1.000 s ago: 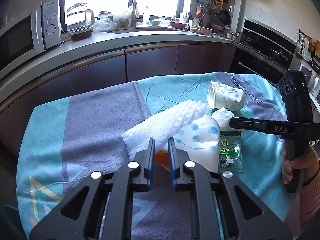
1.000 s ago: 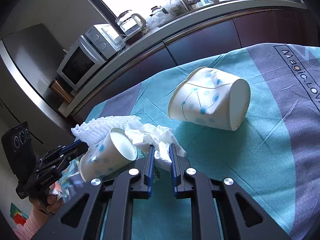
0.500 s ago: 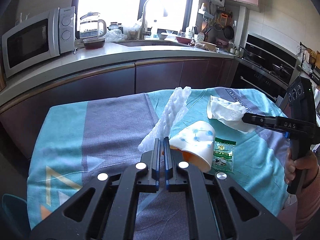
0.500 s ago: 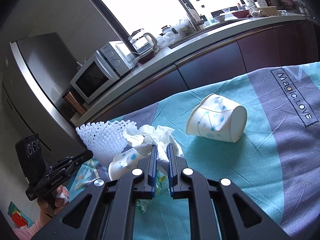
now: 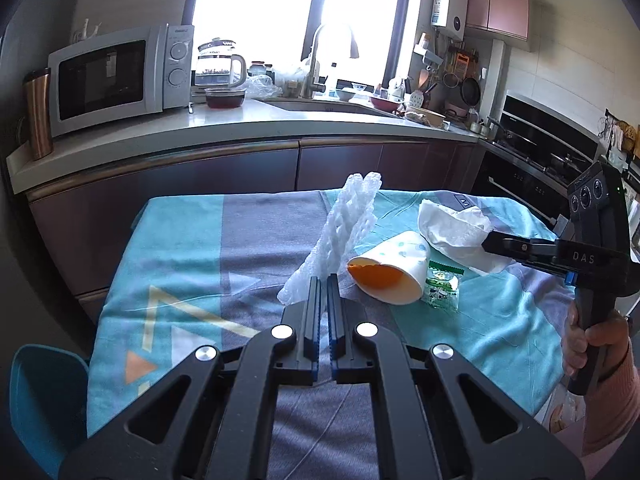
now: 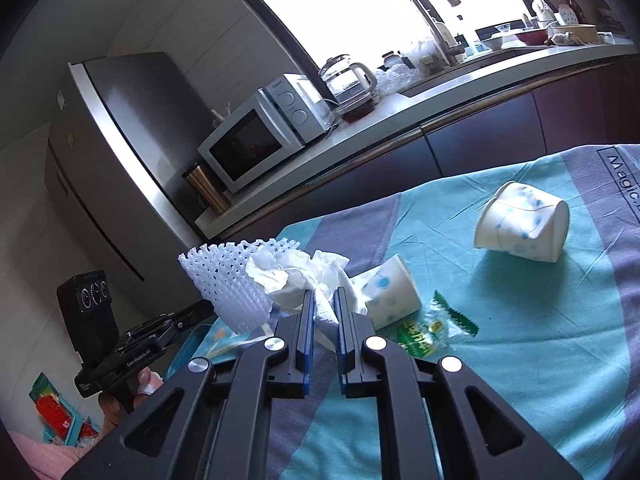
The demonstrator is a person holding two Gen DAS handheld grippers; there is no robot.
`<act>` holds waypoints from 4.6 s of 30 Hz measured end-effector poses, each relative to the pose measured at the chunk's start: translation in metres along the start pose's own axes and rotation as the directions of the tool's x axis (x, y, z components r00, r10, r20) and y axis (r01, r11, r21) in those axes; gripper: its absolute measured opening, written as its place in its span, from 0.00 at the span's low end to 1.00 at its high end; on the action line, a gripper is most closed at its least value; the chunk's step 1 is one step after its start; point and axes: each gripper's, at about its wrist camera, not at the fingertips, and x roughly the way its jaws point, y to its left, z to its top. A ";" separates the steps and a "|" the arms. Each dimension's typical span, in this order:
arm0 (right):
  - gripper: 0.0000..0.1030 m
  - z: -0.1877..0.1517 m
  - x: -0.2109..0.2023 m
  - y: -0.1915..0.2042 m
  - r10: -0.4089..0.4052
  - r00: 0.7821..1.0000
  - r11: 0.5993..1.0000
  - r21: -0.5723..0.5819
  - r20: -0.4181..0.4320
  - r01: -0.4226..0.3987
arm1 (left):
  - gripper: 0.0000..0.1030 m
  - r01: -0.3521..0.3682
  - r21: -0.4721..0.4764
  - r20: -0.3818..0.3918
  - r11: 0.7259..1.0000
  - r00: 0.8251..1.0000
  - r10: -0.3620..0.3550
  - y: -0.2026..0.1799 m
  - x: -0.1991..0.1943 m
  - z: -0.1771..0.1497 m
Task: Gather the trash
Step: 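Grasp the white foam net with the left gripper while the right grasps the tissue, then carry the foam net and tissue over the wastebasket with both grippers, then open both grippers to drop the foam net and tissue into the wastebasket, then move both grippers back to the table toward the orange peel and cup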
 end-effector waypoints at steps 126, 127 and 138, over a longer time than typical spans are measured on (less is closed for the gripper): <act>0.42 0.022 0.055 -0.001 -0.292 0.956 0.951 -0.117 -0.040 0.286 | 0.32 -0.065 -0.111 -0.053 0.992 0.997 0.059 0.040 -0.021 -0.054; 0.42 0.024 0.057 -0.011 -0.309 0.950 0.948 -0.099 -0.045 0.304 | 0.33 -0.057 -0.105 -0.058 0.993 0.997 0.052 0.036 -0.017 -0.054; 0.22 0.021 0.074 -0.033 -0.253 0.961 0.966 -0.093 -0.109 0.243 | 0.33 -0.042 -0.097 -0.091 0.994 0.995 0.033 0.028 0.000 -0.052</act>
